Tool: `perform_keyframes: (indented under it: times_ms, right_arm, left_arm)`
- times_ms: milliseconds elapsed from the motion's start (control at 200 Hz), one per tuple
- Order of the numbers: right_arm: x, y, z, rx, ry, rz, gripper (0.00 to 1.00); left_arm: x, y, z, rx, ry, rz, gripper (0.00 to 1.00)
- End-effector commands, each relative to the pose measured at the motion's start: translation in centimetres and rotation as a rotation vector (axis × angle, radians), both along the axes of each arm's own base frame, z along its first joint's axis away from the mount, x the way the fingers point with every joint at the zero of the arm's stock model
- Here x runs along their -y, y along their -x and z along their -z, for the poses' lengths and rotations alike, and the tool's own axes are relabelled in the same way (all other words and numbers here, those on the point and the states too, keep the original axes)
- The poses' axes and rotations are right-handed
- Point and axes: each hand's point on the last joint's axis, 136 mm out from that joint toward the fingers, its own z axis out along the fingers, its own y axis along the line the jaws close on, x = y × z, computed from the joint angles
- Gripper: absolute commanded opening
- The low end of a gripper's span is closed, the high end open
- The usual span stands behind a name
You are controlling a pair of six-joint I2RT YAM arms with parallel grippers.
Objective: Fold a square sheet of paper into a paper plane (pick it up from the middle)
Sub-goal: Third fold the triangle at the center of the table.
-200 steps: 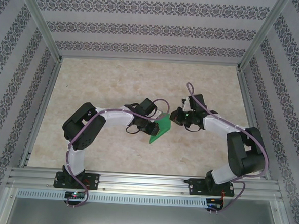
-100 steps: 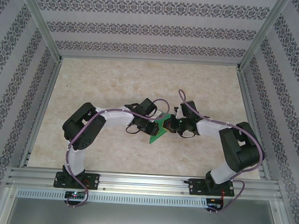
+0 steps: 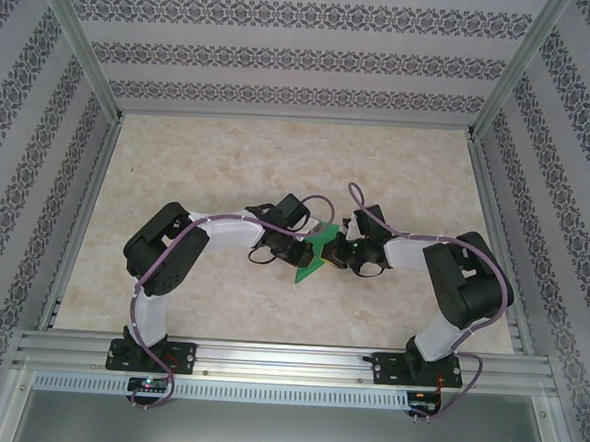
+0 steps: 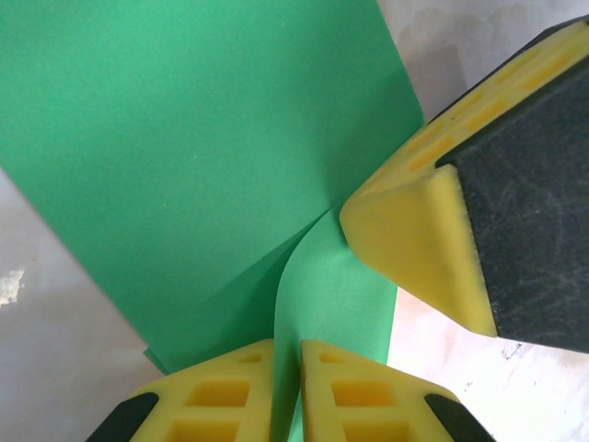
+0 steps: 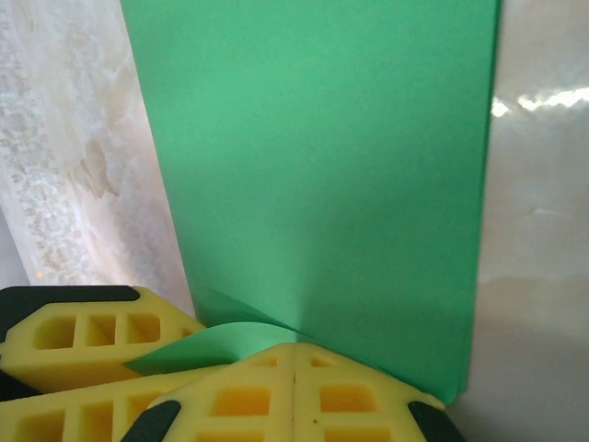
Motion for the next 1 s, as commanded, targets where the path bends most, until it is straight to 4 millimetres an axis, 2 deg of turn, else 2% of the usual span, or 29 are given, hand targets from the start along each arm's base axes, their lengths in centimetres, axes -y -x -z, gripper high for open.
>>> perform_keyframes:
  times_ms: [0,85,240,325,579,829,924,994]
  right_arm:
    - [0.8,0.2,1.2,0.007,0.032,0.002,0.06]
    - [0.8,0.2,0.9,0.005,0.026,0.001,0.06]
    - [0.9,-0.8,-2.1,0.074,-0.010,0.021,0.10]
    - [1.7,-1.4,-2.7,0.090,-0.008,0.042,0.09]
    - [1.2,-1.7,-1.5,0.055,-0.051,0.034,0.07]
    - [3.7,-0.4,3.0,-0.028,0.128,0.061,0.06]
    - [3.0,-0.6,2.2,-0.016,0.083,0.053,0.07]
    - [2.4,-1.1,0.3,0.017,0.039,0.051,0.07]
  left_arm:
    - [-1.2,0.7,2.3,-0.041,-0.072,0.015,0.15]
    - [-1.4,0.8,2.5,-0.043,-0.080,0.017,0.15]
    - [-1.8,0.8,2.6,-0.036,-0.109,0.014,0.13]
    - [-1.7,0.8,2.6,-0.033,-0.109,0.015,0.13]
    - [-1.3,0.8,2.4,-0.032,-0.109,0.024,0.13]
    - [-1.4,1.0,2.5,-0.036,-0.117,0.025,0.13]
    - [-1.4,1.0,2.5,-0.037,-0.119,0.026,0.13]
    - [-1.4,1.1,2.5,-0.038,-0.123,0.030,0.13]
